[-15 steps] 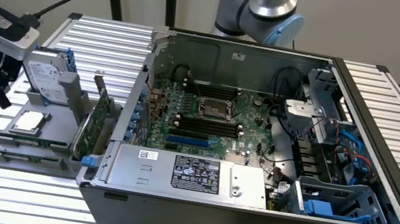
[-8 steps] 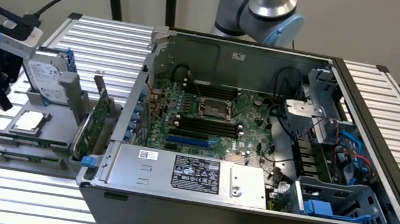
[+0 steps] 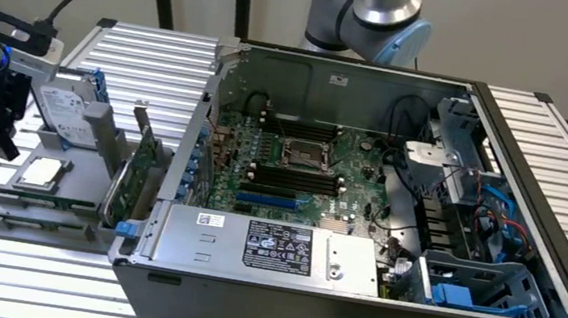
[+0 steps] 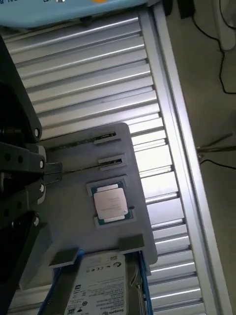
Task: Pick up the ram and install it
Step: 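Pick up the ram and move it above insertion slot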
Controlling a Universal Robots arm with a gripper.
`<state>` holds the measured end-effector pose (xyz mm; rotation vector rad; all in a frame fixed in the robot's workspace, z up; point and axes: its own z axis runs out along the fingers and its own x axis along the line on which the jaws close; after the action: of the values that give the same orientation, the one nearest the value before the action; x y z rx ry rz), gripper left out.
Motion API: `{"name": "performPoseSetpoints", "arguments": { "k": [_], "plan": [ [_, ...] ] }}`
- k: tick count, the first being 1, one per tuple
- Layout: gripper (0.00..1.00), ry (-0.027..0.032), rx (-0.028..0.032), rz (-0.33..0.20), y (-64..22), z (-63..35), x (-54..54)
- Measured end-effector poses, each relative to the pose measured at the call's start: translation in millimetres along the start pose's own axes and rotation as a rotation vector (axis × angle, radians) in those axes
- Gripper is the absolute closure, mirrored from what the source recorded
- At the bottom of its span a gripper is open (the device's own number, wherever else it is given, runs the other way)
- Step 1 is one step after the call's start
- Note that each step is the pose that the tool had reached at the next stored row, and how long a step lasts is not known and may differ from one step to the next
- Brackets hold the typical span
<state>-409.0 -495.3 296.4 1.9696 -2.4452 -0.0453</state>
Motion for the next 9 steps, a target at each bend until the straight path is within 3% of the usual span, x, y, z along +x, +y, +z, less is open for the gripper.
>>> {"name": "performPoseSetpoints", "arguments": {
  "k": [9],
  "plan": [
    [1.0, 0.0055, -0.0025, -0.155, -0.5, 7.9, 0.1]
  ]
}}
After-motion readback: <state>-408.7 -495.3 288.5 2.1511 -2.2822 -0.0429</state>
